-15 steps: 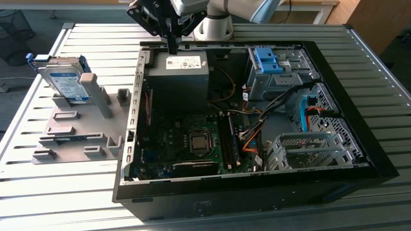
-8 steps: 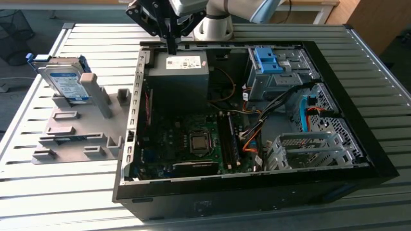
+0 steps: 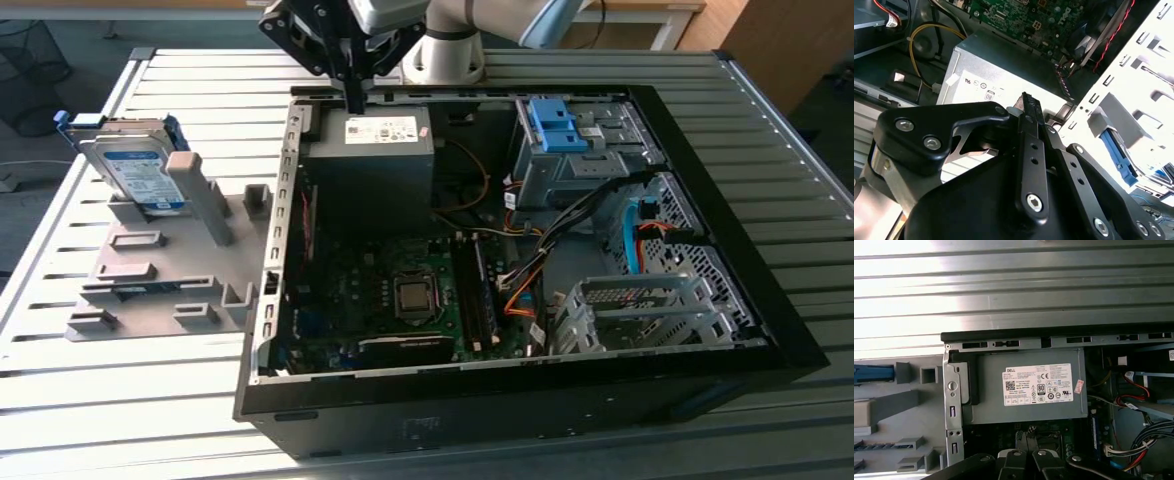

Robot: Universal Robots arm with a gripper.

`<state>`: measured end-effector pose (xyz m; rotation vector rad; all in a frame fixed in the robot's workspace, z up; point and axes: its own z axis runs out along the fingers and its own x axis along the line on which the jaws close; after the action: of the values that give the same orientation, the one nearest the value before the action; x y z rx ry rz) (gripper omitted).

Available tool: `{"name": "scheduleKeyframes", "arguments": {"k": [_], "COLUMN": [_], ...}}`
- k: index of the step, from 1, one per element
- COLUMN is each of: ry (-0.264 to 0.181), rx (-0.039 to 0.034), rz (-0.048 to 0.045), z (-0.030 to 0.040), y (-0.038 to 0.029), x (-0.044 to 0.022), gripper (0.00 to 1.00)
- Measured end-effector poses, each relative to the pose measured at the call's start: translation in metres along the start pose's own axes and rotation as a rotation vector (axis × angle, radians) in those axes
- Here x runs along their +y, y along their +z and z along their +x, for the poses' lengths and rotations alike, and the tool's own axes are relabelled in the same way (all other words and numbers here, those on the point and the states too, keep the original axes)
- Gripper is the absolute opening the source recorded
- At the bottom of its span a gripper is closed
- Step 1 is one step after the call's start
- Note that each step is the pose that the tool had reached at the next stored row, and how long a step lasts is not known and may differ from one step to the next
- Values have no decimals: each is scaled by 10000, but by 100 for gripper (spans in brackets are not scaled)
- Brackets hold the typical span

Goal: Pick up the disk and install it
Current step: 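Reach for the disk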

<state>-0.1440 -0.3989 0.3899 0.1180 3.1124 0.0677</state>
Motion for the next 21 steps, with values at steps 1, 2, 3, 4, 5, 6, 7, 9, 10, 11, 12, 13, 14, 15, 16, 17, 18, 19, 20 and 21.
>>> {"name": "scheduleKeyframes", "arguments": {"k": [1,2,3,4,5,6,7,9,10,11,12,13,14,15,16,17,18,19,20,21], "ry": [0,0,0,0,0,0,0,-1,0,0,0,0,0,-1,-1,0,0,0,0,0], "rx": [0,1,1,0,1,0,1,0,1,1,1,1,1,1,1,1,1,1,1,1], "rz": [1,1,1,0,1,0,1,0,1,1,1,1,1,1,1,1,1,1,1,0], "z": [2,5,8,10,12,15,18,22,24,26,29,31,34,36,38,40,42,44,47,51], "y": [0,0,0,1,1,2,2,3,3,3,3,4,4,4,5,5,5,6,7,7], "x": [0,0,-1,-1,-1,-1,-1,-2,-2,-2,-2,-2,-3,-3,-3,-3,-3,-4,-4,-4], "gripper": [11,11,11,11,11,11,11,11,11,11,11,11,11,11,11,11,11,11,11,11]}}
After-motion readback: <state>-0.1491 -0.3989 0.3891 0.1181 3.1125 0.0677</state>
